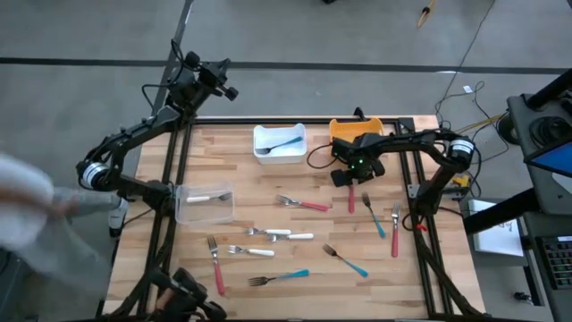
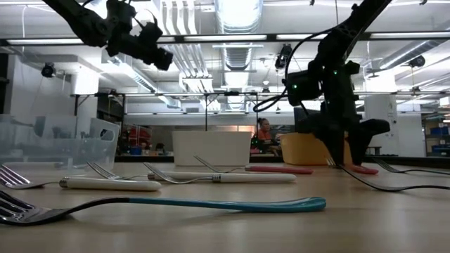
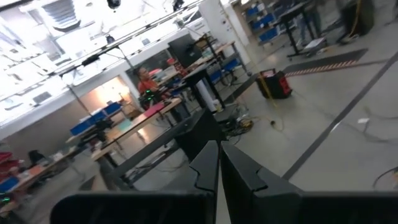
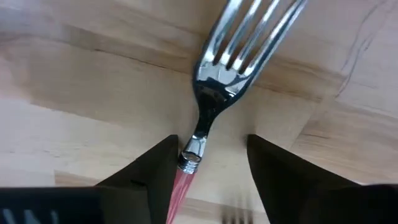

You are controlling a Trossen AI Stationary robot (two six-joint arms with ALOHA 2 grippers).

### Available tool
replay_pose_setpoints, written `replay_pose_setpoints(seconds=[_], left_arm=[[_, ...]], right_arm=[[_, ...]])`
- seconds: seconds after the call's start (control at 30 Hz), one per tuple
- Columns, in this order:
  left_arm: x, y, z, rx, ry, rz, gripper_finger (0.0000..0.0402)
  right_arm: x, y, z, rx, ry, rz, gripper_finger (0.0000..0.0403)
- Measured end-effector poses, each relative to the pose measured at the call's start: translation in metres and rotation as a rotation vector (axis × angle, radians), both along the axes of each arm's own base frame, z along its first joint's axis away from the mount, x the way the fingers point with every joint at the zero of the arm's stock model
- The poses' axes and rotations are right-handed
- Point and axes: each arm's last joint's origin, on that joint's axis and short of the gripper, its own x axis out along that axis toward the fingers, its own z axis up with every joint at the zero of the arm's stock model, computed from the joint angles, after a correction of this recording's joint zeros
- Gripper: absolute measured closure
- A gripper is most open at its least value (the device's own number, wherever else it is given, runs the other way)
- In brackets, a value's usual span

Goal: Sort silverware by color (type)
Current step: Put the pink fork into the yellow bin

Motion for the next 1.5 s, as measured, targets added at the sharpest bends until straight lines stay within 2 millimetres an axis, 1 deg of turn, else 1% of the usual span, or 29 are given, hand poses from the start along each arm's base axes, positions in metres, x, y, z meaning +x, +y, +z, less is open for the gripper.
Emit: replay_pose_setpoints(seconds=[0.13,0.37,0.53,0.7,0.83,0.97,1.07,1.23,1.37,1.5], left_arm=[[0.001,-0.001,0.0,-0.021,-0.031,-0.038,0.0402],[0.002,-0.002,0.0,-0.026,-0.031,-0.1,0.0402],[0.004,-0.003,-0.001,-0.054,-0.056,-0.167,0.0402],[0.007,-0.007,-0.002,-0.119,-0.109,-0.343,0.0402],[0.009,-0.011,-0.007,-0.194,-0.144,-0.49,0.0402],[0.01,-0.014,-0.014,-0.258,-0.164,-0.554,0.0402],[0.011,-0.016,-0.021,-0.302,-0.175,-0.567,0.0402],[0.013,-0.02,-0.031,-0.341,-0.172,-0.579,0.0402],[0.017,-0.024,-0.033,-0.346,-0.168,-0.596,0.0402],[0.021,-0.027,-0.033,-0.347,-0.165,-0.614,0.0402]], right_arm=[[0.003,0.001,-0.003,-0.008,0.002,-0.018,0.0261],[0.006,-0.001,0.003,-0.045,-0.033,-0.07,0.034],[0.01,-0.003,0.007,-0.079,-0.098,-0.083,0.0383],[0.015,-0.005,0.009,-0.102,-0.163,-0.031,0.0387],[0.014,-0.003,0.009,-0.059,-0.173,0.024,0.0388],[0.013,-0.001,0.015,-0.035,-0.21,0.093,0.0388],[0.009,0.001,0.024,-0.037,-0.229,0.132,0.0388],[0.007,0.002,0.053,-0.076,-0.273,0.208,0.0389],[0.014,-0.003,0.077,-0.149,-0.344,0.274,0.0389],[0.023,-0.014,0.103,-0.224,-0.38,0.38,0.0389]])
